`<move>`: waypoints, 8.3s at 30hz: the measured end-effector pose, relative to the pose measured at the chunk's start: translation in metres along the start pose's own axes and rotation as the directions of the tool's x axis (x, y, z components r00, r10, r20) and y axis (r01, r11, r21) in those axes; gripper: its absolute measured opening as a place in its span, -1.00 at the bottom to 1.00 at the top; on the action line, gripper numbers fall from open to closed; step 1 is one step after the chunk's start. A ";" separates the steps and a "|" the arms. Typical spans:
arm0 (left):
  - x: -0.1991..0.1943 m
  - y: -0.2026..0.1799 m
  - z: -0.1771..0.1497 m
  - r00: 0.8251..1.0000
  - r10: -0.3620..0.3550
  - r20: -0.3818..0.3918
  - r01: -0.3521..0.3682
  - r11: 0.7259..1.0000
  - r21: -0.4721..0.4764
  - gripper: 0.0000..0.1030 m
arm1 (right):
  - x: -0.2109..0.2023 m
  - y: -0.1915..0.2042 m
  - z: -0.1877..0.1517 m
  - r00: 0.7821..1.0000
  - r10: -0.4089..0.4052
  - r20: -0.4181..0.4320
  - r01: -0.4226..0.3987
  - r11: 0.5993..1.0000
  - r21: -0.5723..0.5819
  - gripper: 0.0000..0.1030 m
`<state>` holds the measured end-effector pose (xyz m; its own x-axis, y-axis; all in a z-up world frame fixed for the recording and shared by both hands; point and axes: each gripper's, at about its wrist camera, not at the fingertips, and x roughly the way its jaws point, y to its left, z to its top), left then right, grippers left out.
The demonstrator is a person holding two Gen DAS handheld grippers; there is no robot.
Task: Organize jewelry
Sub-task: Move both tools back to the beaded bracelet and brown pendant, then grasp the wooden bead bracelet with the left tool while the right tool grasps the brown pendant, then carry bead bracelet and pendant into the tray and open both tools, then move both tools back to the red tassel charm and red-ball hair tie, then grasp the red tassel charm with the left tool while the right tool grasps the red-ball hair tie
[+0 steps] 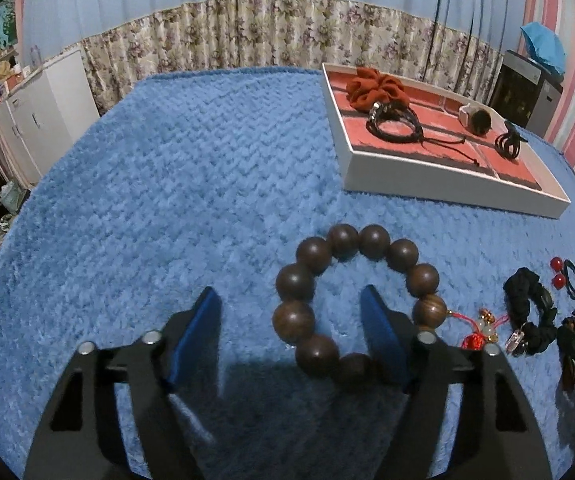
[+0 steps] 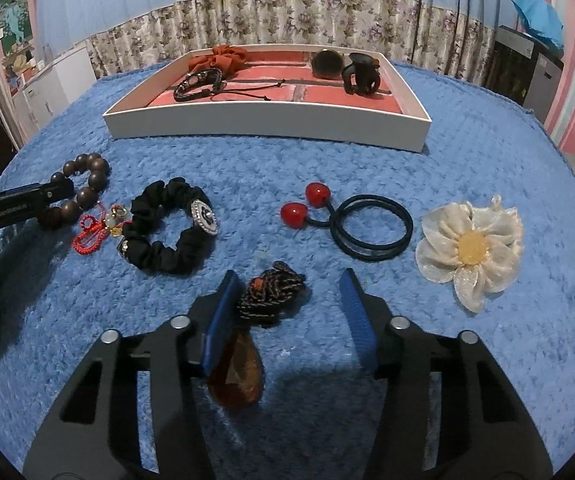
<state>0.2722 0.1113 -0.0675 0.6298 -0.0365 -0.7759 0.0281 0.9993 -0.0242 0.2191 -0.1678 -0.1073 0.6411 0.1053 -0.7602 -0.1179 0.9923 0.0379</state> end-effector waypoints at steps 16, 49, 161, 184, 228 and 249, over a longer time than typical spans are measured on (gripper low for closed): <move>-0.002 0.001 0.001 1.000 -0.022 0.009 0.022 1.000 -0.010 0.11 | 0.000 -0.002 0.000 1.000 0.021 0.002 -0.021 1.000 0.016 -0.21; -0.004 -0.007 0.005 0.999 -0.006 0.038 0.005 1.000 0.016 -0.62 | -0.002 -0.009 -0.001 0.999 0.032 0.009 -0.032 0.998 0.051 -0.46; -0.023 -0.095 0.155 0.977 -0.001 0.212 -0.019 0.995 0.093 0.79 | -0.004 -0.094 0.185 0.986 -0.020 0.165 0.017 1.000 0.023 0.91; -0.072 -0.079 0.039 0.981 -0.038 0.189 0.030 0.999 0.044 0.82 | -0.048 -0.057 0.054 0.982 -0.031 0.185 0.021 0.998 0.058 0.77; -0.013 -0.087 -0.020 0.995 -0.095 -0.004 0.095 0.987 0.130 -0.06 | 0.022 -0.039 0.028 0.998 -0.063 0.006 0.063 0.998 0.011 -0.43; -0.015 -0.066 -0.015 0.992 -0.122 0.020 0.121 0.992 0.035 -0.79 | 0.015 -0.046 0.026 0.998 -0.036 0.044 0.034 0.998 0.056 -0.90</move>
<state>0.2492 0.0457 -0.0634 0.6373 -0.1579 -0.7543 0.1309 0.9867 -0.0959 0.2537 -0.2103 -0.1039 0.6780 0.0722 -0.7315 -0.0540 0.9974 0.0483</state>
